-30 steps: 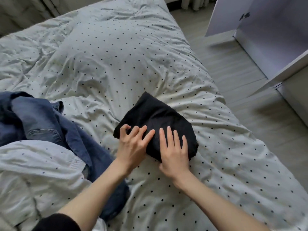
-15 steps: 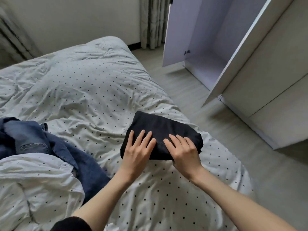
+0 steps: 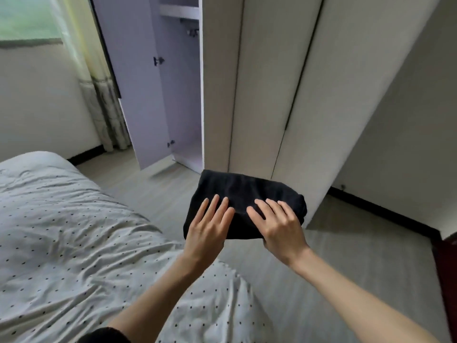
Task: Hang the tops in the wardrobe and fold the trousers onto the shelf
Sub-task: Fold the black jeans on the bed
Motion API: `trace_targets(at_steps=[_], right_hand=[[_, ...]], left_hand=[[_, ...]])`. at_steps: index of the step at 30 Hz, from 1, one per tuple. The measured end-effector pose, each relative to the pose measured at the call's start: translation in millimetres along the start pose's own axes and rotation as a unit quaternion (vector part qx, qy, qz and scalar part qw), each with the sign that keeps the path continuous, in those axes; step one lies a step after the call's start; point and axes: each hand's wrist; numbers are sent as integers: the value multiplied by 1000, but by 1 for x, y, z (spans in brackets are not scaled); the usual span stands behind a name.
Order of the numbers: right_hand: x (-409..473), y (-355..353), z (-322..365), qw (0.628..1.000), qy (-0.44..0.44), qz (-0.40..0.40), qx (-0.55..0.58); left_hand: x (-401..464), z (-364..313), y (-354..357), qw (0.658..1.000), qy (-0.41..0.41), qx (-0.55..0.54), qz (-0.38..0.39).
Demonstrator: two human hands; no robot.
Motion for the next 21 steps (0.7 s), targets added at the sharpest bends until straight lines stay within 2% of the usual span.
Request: trace_targets(at_steps=[5, 9, 12, 15, 21], right_hand=[[9, 11, -131, 999, 12, -25, -45], [27, 39, -195, 999, 0, -34, -36], [56, 74, -222, 999, -17, -47, -19], [97, 122, -238, 997, -50, -57, 15], [205, 211, -223, 985, -130, -66, 96]], left_hand=[[111, -63, 49, 1000, 14, -7, -4], [170, -74, 84, 1000, 9, 6, 6], [200, -59, 110, 1000, -2, 25, 2], [226, -31, 140, 997, -48, 54, 17], [256, 59, 167, 982, -154, 105, 31]])
Point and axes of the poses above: each hand's wrist, its own x-axis towards the middle knuckle, its own y-axis out of the palm, z = x × y, and after that the axes turned 4 degrees about -x, right-handed
